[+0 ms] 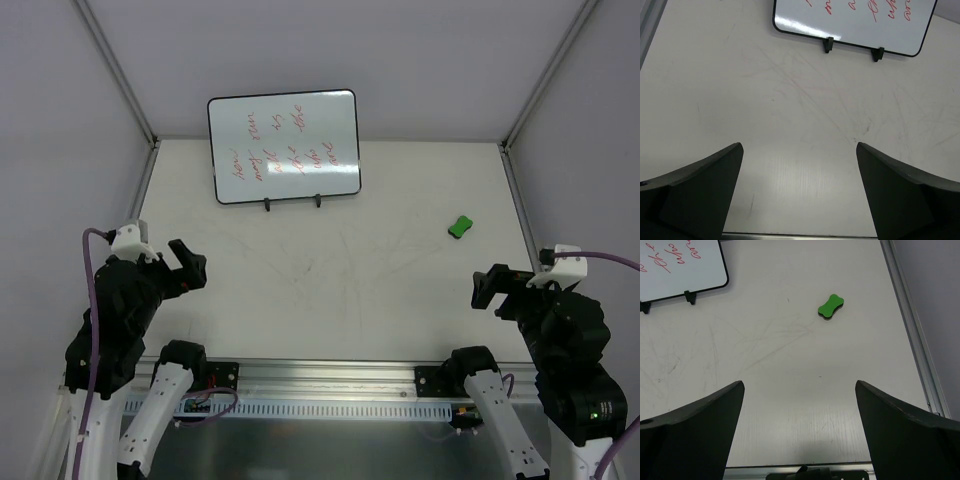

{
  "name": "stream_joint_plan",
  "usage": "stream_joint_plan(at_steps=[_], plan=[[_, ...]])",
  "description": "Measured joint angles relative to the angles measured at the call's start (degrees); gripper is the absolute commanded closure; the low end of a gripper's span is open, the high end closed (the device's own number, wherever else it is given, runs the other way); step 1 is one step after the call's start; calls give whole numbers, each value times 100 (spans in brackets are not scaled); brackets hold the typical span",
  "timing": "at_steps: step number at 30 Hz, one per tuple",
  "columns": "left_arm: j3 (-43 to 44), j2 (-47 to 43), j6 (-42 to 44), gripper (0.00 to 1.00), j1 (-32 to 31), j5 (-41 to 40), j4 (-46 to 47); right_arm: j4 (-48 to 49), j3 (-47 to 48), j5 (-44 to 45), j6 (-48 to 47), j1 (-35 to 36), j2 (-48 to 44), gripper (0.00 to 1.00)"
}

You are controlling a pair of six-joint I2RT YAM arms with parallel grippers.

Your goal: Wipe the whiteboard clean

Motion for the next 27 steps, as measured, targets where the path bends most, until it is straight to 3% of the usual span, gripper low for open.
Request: stream_joint_plan(at_steps=[10,19,27], plan=[[7,1508,-391,1,0,11,151,61,-42,-503,57,0,72,1],[310,4024,-839,1,-350,-260,1373,267,-498,-601,238,9,807,1],[1176,6406,-1097,1,-669,-822,2601,455,-981,-1239,264,15,643,1]])
